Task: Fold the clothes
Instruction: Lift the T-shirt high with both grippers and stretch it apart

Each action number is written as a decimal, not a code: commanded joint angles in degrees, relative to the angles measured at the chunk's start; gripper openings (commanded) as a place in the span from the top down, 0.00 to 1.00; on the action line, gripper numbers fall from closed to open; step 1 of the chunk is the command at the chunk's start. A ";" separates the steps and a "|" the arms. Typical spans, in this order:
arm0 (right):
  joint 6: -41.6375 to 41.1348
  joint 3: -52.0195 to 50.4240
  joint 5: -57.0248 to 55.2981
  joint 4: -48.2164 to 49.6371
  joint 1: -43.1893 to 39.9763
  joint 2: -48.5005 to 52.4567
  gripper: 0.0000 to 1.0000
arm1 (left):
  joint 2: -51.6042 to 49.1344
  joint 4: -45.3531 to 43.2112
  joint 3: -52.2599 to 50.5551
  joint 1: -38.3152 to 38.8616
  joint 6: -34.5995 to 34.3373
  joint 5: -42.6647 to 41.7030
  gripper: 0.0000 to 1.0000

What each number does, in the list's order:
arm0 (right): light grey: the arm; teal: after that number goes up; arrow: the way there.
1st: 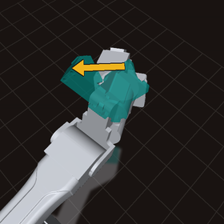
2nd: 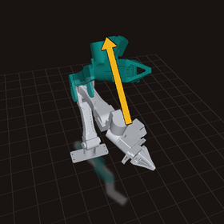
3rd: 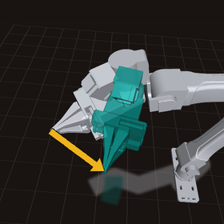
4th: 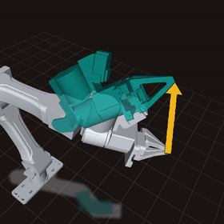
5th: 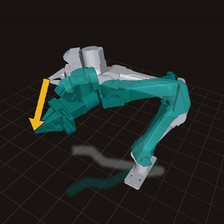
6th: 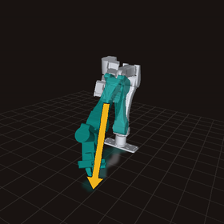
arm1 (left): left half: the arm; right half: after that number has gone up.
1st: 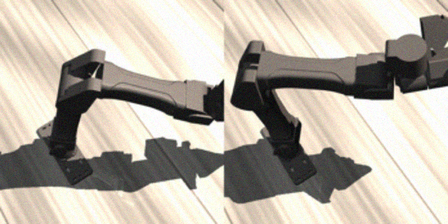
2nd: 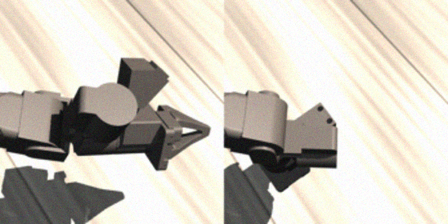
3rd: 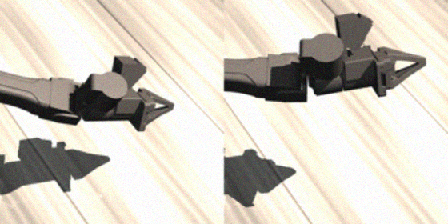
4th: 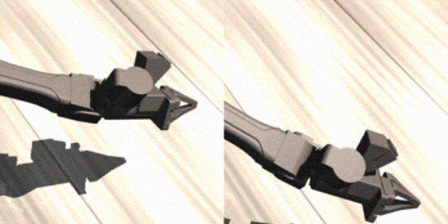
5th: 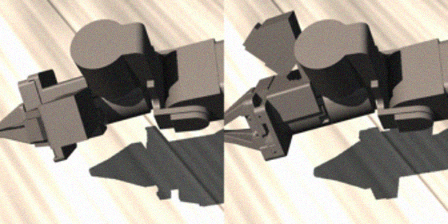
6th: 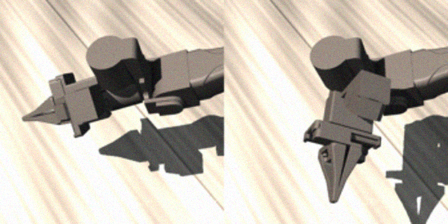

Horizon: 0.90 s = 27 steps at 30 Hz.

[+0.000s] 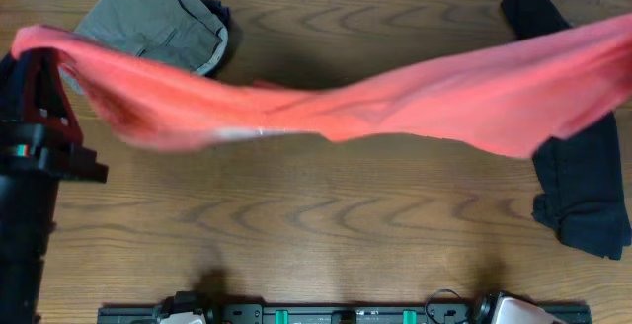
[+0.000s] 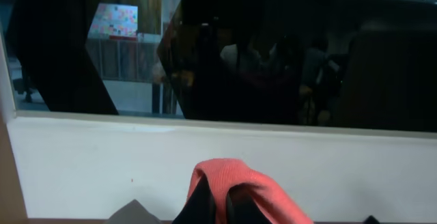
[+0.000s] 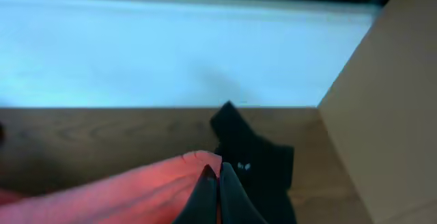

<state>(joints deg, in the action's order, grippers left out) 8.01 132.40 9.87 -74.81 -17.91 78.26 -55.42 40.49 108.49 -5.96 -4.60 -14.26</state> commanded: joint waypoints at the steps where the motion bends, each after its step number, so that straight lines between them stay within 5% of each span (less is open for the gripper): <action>1: 0.66 -0.48 0.13 0.72 -0.55 4.20 0.99 | -5.70 -0.98 -0.46 -0.09 1.16 -0.07 0.94; 9: 0.57 -0.48 4.59 7.69 -0.28 16.68 0.99 | -21.90 -9.03 -0.44 -0.07 0.48 -0.13 0.94; 19: -8.02 -0.46 2.99 46.27 2.62 31.87 0.99 | -39.89 -44.78 0.81 1.27 -3.19 -0.15 0.94; 27: -16.72 3.21 2.40 61.11 2.56 31.74 0.99 | -40.17 -54.53 8.57 5.64 5.35 3.39 0.94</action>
<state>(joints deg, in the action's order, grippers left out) -3.90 133.01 13.32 -14.85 -15.18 112.27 -98.02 -12.58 111.15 -0.93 -3.64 -13.45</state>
